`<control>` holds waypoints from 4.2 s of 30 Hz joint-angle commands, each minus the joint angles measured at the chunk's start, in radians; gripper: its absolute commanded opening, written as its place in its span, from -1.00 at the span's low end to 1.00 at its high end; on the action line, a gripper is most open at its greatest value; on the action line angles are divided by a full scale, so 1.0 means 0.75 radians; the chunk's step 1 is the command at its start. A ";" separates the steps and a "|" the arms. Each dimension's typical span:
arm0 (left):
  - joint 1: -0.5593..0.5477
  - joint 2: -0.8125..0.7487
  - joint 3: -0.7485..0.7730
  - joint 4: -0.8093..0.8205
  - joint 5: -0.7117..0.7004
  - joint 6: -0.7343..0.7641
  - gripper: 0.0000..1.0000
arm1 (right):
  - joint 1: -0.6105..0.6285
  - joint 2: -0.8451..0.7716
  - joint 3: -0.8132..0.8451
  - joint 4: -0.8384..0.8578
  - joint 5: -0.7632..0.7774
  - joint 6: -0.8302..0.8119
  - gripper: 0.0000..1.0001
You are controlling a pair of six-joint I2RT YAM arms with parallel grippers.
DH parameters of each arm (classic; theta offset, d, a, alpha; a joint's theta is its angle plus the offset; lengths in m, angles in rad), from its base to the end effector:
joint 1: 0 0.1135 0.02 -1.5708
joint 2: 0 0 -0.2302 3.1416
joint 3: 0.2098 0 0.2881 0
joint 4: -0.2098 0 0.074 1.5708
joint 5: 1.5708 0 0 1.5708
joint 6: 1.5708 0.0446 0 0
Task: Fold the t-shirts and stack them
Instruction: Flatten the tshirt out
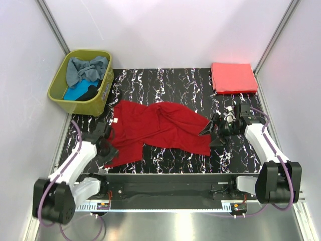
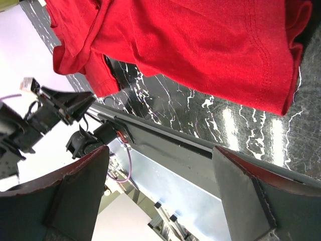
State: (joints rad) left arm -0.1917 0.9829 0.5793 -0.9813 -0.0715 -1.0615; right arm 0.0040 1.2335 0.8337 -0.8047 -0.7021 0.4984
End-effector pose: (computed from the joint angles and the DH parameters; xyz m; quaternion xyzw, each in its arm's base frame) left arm 0.1939 -0.0344 0.1331 -0.4222 0.9010 -0.0256 0.0960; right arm 0.2653 0.0299 0.1754 0.1652 0.9106 0.3700 0.0816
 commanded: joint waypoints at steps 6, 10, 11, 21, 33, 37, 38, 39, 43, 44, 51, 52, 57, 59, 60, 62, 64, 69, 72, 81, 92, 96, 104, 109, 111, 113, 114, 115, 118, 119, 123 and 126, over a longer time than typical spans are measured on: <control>-0.186 0.538 0.209 0.339 0.018 -0.041 -0.23 | 0.015 -0.074 0.017 0.018 -0.013 -0.041 0.81; -0.421 0.802 0.452 0.362 0.050 -0.104 -0.23 | 0.017 -0.104 0.013 -0.005 0.003 -0.045 0.82; -0.482 0.851 0.522 0.364 0.063 -0.145 -0.23 | 0.017 -0.107 0.015 -0.019 0.010 -0.049 0.82; -0.636 0.547 0.527 0.212 0.036 -0.233 -0.10 | 0.015 -0.064 0.048 -0.048 0.063 -0.086 0.89; -0.718 0.322 0.324 0.124 0.130 -0.278 -0.12 | 0.017 0.028 0.032 0.038 0.057 -0.045 0.84; -0.751 0.393 0.318 0.122 0.136 -0.291 0.02 | 0.015 0.022 0.028 0.042 0.065 -0.037 0.84; -0.761 0.395 0.310 0.126 0.132 -0.323 0.05 | 0.015 0.018 0.024 0.044 0.069 -0.035 0.83; -0.767 0.397 0.302 0.132 0.134 -0.339 0.07 | 0.017 0.014 0.019 0.044 0.073 -0.033 0.84; -0.812 0.436 0.285 0.179 0.134 -0.407 0.05 | 0.015 0.006 -0.019 0.063 0.073 -0.016 0.84; -0.820 0.444 0.277 0.200 0.142 -0.431 0.03 | 0.017 0.006 -0.025 0.067 0.073 -0.012 0.84; -0.882 0.445 0.183 0.276 0.153 -0.587 -0.15 | 0.017 -0.025 -0.038 0.067 0.075 -0.004 0.84; -0.888 0.436 0.169 0.276 0.145 -0.599 -0.15 | 0.017 -0.027 -0.042 0.065 0.073 0.000 0.84; -0.900 0.461 0.144 0.314 0.151 -0.618 -0.07 | 0.015 -0.033 -0.058 0.065 0.071 -0.008 0.84; -0.902 0.471 0.140 0.329 0.151 -0.616 -0.05 | 0.015 -0.037 -0.064 0.067 0.071 -0.006 0.84; -0.904 0.479 0.136 0.349 0.153 -0.614 -0.04 | 0.017 -0.039 -0.064 0.065 0.071 -0.008 0.84; -0.902 0.487 0.130 0.357 0.153 -0.612 -0.04 | 0.015 -0.039 -0.066 0.065 0.071 -0.004 0.84; -0.902 0.504 0.121 0.376 0.157 -0.612 -0.04 | 0.017 -0.043 -0.069 0.065 0.071 -0.002 0.84; -0.902 0.555 0.101 0.390 0.173 -0.614 -0.11 | 0.015 -0.051 -0.071 0.065 0.073 0.006 0.87; -0.902 0.557 0.066 0.392 0.173 -0.636 -0.14 | 0.017 -0.062 -0.075 0.065 0.075 0.021 0.87; -0.873 0.482 0.091 0.309 0.014 -0.487 -1.00 | 0.121 -0.088 -0.211 0.085 0.216 0.261 0.73; -0.835 0.213 0.185 0.045 -0.174 -0.321 -1.00 | 0.189 -0.139 -0.324 0.177 0.274 0.391 0.62; -0.820 0.236 0.166 0.065 -0.099 -0.174 -1.00 | 0.193 -0.088 -0.288 0.181 0.257 0.346 0.63; -0.841 -0.109 0.193 0.020 -0.148 -0.014 0.17 | 0.264 0.073 -0.083 0.161 0.322 0.187 0.63; -0.723 -0.174 0.222 0.063 -0.265 0.018 0.21 | 0.322 0.290 0.203 0.136 0.382 0.094 0.57; -0.612 -0.067 0.224 0.163 -0.196 0.077 0.07 | 0.326 0.388 0.299 0.134 0.412 0.058 0.44; -0.451 0.057 0.226 0.238 -0.162 0.178 -0.03 | 0.326 0.462 0.357 0.136 0.425 0.037 0.25; -0.367 0.100 0.238 0.310 -0.162 0.212 -0.06 | 0.326 0.533 0.408 0.132 0.429 0.017 0.05; -0.332 0.149 0.252 0.347 -0.168 0.304 -0.08 | 0.326 0.564 0.430 0.132 0.441 0.008 -0.08; -0.235 0.360 0.362 0.423 -0.238 0.455 -0.13 | 0.326 0.660 0.500 0.136 0.527 -0.020 -0.22; -0.223 0.464 0.393 0.449 -0.252 0.488 -0.13 | 0.324 0.685 0.514 0.136 0.549 -0.028 -0.24; -0.154 0.708 0.557 0.470 -0.293 0.585 -0.13 | 0.326 0.828 0.588 0.134 0.574 -0.055 -0.35; -0.147 0.882 0.661 0.470 -0.326 0.628 -0.12 | 0.320 0.879 0.608 0.134 0.650 -0.037 -0.37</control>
State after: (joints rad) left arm -0.3088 1.5612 0.9916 -0.6781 -0.2546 -0.6849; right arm 0.2424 1.8702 1.2423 -0.6964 -0.2962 0.4900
